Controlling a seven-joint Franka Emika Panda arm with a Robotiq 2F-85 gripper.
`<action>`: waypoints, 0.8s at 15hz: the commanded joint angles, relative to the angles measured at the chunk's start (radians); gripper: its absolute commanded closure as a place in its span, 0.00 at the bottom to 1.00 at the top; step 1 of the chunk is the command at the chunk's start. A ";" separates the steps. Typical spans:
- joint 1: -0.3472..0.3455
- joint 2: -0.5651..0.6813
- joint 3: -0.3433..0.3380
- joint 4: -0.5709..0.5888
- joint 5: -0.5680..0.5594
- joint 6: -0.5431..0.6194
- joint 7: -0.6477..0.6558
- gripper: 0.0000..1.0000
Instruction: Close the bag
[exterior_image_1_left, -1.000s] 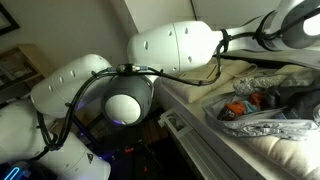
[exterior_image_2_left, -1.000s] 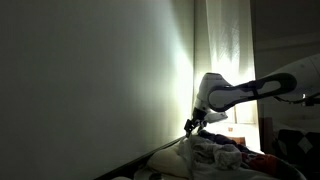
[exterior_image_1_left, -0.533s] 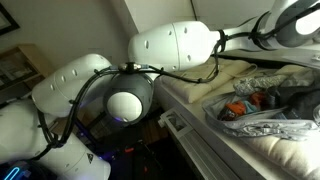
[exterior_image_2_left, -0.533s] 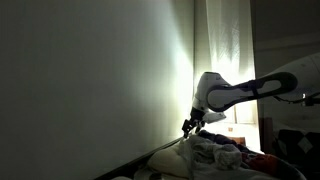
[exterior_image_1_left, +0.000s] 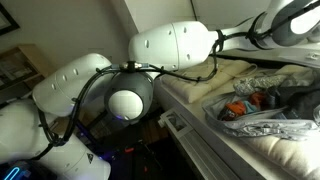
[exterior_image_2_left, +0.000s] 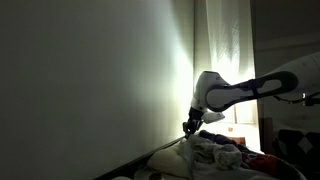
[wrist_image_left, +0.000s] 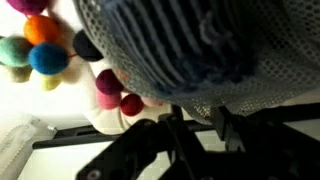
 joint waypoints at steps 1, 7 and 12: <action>0.021 -0.012 -0.036 0.000 0.012 0.037 0.006 0.95; 0.062 -0.038 -0.100 0.007 -0.015 0.139 0.045 0.97; 0.087 -0.054 -0.128 0.007 -0.017 0.186 0.037 0.98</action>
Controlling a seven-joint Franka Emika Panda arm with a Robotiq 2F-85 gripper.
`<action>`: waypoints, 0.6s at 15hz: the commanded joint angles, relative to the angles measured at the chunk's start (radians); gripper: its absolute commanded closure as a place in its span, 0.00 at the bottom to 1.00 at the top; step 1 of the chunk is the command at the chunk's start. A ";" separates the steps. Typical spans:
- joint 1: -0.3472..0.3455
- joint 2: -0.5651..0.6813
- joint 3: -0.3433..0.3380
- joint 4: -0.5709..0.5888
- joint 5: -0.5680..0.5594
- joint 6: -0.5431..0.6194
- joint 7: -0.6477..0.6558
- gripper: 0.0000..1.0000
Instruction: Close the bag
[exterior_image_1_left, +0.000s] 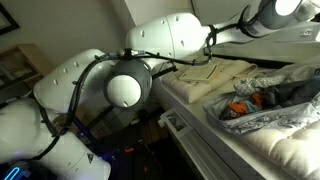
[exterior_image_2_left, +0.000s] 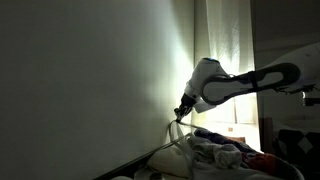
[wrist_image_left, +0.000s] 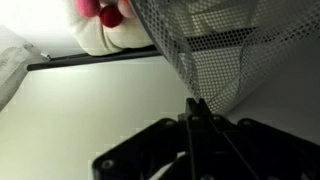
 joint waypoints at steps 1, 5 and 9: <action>0.016 -0.014 -0.015 -0.001 -0.010 0.047 -0.006 0.98; 0.032 0.011 0.050 -0.008 0.004 0.118 -0.249 0.97; 0.057 0.040 0.118 -0.014 0.013 0.070 -0.478 0.97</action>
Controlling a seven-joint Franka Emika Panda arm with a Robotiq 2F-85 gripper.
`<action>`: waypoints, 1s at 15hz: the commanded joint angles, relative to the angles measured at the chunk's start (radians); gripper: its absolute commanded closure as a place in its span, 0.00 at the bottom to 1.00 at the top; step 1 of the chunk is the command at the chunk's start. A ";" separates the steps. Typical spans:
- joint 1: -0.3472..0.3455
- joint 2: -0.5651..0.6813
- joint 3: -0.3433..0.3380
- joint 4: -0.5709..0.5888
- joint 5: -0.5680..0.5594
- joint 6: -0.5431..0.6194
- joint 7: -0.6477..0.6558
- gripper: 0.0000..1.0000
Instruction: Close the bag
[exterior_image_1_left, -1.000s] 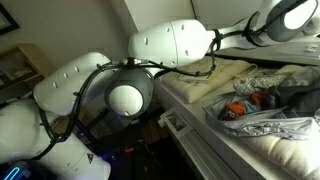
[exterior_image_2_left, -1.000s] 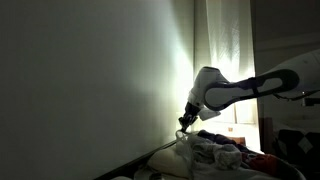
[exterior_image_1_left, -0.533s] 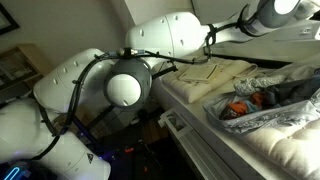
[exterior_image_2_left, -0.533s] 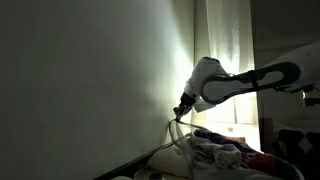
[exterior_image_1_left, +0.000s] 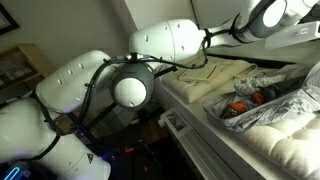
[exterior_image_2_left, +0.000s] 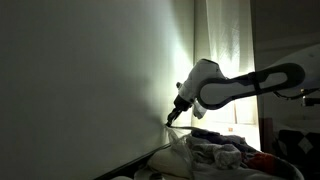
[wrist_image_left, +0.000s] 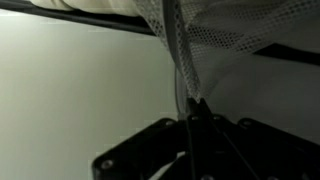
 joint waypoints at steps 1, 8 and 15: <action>0.021 0.019 0.056 -0.011 0.017 -0.019 -0.204 0.97; 0.029 0.050 0.094 -0.015 0.004 -0.079 -0.438 0.97; 0.038 0.058 0.050 -0.001 -0.029 -0.157 -0.564 0.97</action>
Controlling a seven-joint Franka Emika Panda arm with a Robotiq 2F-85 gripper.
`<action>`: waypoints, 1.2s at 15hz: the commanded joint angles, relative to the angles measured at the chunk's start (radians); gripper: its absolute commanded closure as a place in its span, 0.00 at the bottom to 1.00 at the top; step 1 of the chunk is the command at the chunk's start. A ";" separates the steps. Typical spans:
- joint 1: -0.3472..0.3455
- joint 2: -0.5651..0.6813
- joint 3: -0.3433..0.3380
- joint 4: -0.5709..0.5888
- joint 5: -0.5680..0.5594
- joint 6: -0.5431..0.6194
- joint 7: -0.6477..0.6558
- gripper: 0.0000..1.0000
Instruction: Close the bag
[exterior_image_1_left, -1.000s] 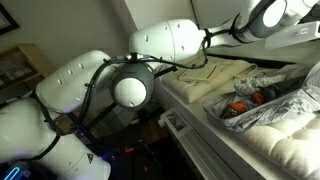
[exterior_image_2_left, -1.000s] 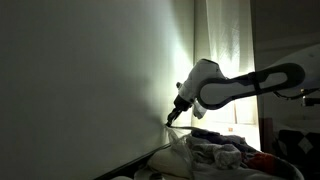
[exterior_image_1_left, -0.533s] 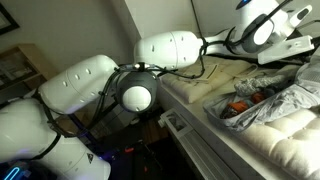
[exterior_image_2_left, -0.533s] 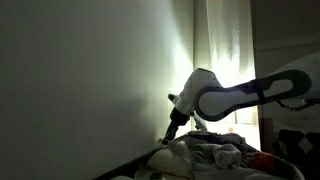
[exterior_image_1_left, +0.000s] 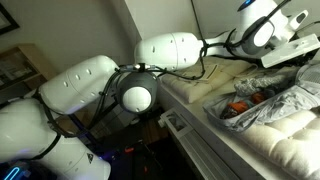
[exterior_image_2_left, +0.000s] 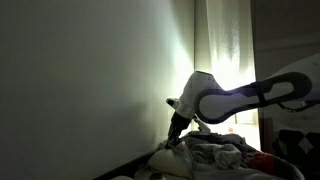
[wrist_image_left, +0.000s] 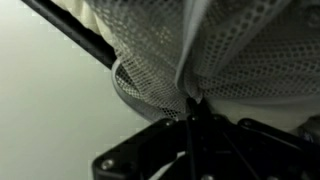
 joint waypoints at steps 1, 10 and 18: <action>0.011 -0.003 -0.048 0.010 -0.030 -0.062 -0.046 0.97; 0.007 0.000 -0.108 0.004 -0.057 -0.030 -0.012 0.97; 0.005 0.000 -0.108 0.004 -0.056 -0.030 -0.012 0.97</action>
